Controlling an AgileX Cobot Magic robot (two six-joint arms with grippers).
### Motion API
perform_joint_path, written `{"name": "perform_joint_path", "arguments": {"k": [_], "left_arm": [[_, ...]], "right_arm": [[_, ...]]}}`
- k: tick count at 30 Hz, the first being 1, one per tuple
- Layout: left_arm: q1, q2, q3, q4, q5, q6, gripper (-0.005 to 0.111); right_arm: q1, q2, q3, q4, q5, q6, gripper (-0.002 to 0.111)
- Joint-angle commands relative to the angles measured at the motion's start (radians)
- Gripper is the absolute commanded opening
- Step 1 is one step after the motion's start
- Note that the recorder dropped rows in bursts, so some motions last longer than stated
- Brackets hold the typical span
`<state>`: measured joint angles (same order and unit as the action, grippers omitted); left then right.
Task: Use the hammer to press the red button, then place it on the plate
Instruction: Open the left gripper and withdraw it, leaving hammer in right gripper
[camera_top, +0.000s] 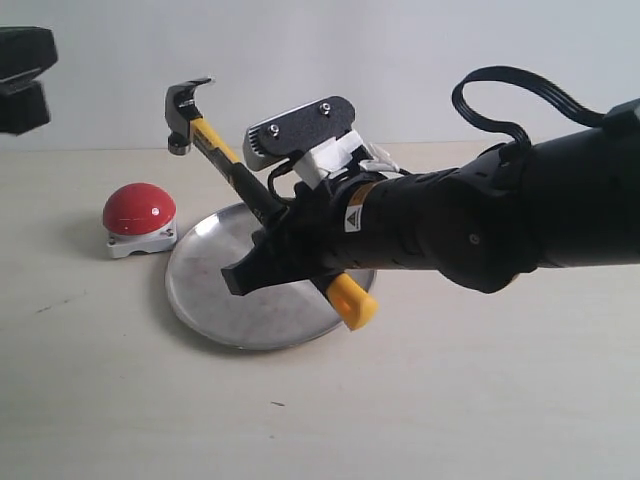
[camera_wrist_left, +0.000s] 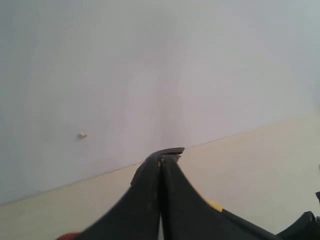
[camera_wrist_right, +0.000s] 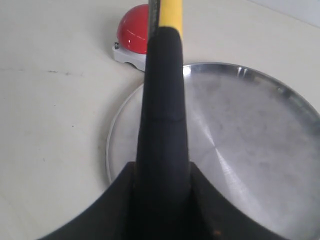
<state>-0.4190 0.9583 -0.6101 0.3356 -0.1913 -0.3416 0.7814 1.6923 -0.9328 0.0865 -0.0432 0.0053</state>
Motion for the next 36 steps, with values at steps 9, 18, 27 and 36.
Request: {"name": "perform_joint_path", "arguments": {"k": [9, 18, 27, 36], "left_arm": [[0.03, -0.544, 0.373, -0.438, -0.134, 0.54, 0.0], [0.163, -0.738, 0.555, -1.298, -0.346, 1.152, 0.0], [0.163, -0.875, 0.564, -0.953, -0.14, 1.097, 0.0], [0.181, -0.958, 0.548, -0.967, 0.014, 1.146, 0.0]], "right_arm": [[0.001, -0.064, -0.014, -0.006, -0.013, -0.005, 0.0], [0.001, -0.089, -0.014, -0.006, 0.007, -0.005, 0.0], [0.001, -0.089, -0.014, -0.017, 0.034, -0.005, 0.0], [0.001, -0.089, -0.014, -0.017, 0.043, -0.029, 0.0]]}}
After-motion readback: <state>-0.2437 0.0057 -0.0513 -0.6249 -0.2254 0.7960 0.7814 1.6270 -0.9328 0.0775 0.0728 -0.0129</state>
